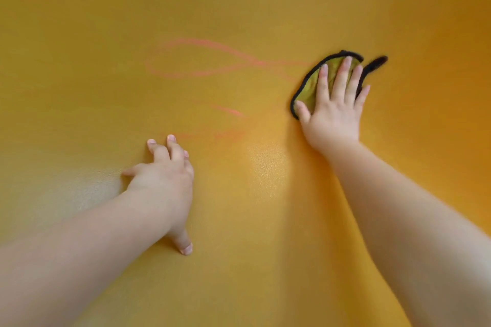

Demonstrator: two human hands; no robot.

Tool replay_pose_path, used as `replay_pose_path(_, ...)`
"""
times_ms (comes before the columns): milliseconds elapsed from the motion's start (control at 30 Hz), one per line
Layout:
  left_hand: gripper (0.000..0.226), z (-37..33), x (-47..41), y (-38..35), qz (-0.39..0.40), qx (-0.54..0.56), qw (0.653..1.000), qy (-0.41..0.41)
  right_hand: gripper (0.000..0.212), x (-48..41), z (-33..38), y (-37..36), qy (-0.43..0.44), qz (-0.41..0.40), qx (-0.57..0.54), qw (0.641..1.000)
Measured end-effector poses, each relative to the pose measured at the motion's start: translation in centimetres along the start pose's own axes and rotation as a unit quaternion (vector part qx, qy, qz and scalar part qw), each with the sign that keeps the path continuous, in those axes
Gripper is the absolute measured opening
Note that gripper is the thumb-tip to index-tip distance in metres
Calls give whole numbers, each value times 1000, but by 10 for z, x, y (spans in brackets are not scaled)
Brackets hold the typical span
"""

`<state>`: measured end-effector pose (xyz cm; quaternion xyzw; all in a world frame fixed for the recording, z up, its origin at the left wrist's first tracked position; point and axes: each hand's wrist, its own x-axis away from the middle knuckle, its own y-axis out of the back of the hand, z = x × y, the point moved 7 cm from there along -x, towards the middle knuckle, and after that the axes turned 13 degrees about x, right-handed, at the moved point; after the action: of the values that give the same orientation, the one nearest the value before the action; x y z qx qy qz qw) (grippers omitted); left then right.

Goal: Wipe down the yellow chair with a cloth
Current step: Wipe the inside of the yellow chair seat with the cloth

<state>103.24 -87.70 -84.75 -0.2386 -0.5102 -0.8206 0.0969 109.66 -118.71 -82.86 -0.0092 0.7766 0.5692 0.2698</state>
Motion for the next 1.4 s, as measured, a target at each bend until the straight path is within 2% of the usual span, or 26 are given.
replay_pose_path(33, 169, -1, 2, 0, 14, 0, 1000, -3, 90, 14, 22, -4, 2, 38, -40, 998)
replay_pose_path(67, 170, -1, 0, -1, 13, -5, 1000, -6, 90, 30, 51, -6, 56, 14, -60, 997)
replay_pose_path(100, 171, -2, 0, -1, 8, -7, 1000, -8, 87, 59, 82, 1, 178, 13, -48, 983)
replay_pose_path(167, 171, -3, -1, 0, 2, -4, 1000, -15, 79, 120, 111, -6, 409, 21, -25, 912)
replay_pose_path(200, 170, -3, -3, -1, 4, -5, 1000, -15, 76, 124, 101, -9, 481, 5, -16, 877)
replay_pose_path(233, 170, -3, -4, -2, -1, -5, 1000, -16, 74, 112, 85, -7, 512, -13, 5, 859)
replay_pose_path(267, 170, -3, -3, -1, -4, -10, 1000, -19, 75, 90, 70, -12, 498, -43, 34, 866)
replay_pose_path(300, 170, -3, -2, -2, -6, -10, 1000, -21, 76, 61, 49, -16, 440, -50, 52, 895)
replay_pose_path(400, 170, -2, -5, -4, -11, -9, 1000, -20, 81, -1, -17, -16, 158, -10, 81, 984)
replay_pose_path(467, 170, -1, -6, -4, -7, 1, 1000, -15, 82, 10, -7, -12, 37, 14, 36, 999)
replay_pose_path(500, 170, -2, -6, -4, -4, 1, 1000, -14, 84, 23, 12, -12, 22, 42, 15, 999)
replay_pose_path(533, 170, -3, -5, -3, 0, 4, 1000, -11, 85, 40, 37, -11, 56, 65, 4, 996)
replay_pose_path(600, 170, -6, -7, -3, 0, 1, 1000, -7, 85, 91, 90, -4, 231, 75, -9, 970)
replay_pose_path(667, 169, -8, -10, -3, 4, -3, 1000, -2, 79, 148, 115, 7, 422, 74, -13, 903)
replay_pose_path(733, 169, -9, -13, -4, 12, -4, 1000, 5, 75, 152, 98, 4, 534, 48, -2, 844)
replay_pose_path(767, 169, -10, -14, -4, 13, -8, 1000, 7, 76, 129, 79, -3, 531, 28, 23, 847)
replay_pose_path(800, 169, -10, -15, -4, 13, -13, 1000, 8, 78, 94, 54, -10, 489, 5, 52, 871)
replay_pose_path(900, 167, -11, -16, -4, 13, -26, 1000, 10, 82, -6, -30, -6, 216, 7, 136, 967)
replay_pose_path(1000, 166, -13, -15, -3, 16, -30, 999, 15, 86, -6, -25, -3, 42, -3, 63, 997)
replay_pose_path(1067, 166, -13, -16, -2, 20, -32, 999, 20, 89, 24, 14, -8, 42, 19, 14, 999)
replay_pose_path(1133, 166, -13, -17, -2, 22, -35, 999, 20, 86, 69, 60, -14, 178, 34, 3, 983)
replay_pose_path(1233, 167, -12, -16, -3, 18, -49, 999, 14, 75, 108, 73, -13, 460, 35, 15, 887)
replay_pose_path(1267, 168, -11, -16, -4, 16, -51, 999, 13, 73, 96, 60, -13, 499, 17, 27, 866)
replay_pose_path(1300, 168, -10, -15, -4, 14, -50, 999, 11, 74, 73, 41, -15, 486, -10, 47, 872)
replay_pose_path(1333, 169, -10, -14, -4, 13, -51, 999, 9, 77, 42, 18, -14, 427, -31, 65, 902)
replay_pose_path(1400, 168, -10, -13, -3, 11, -55, 998, 4, 83, -10, -33, -8, 223, -28, 86, 971)
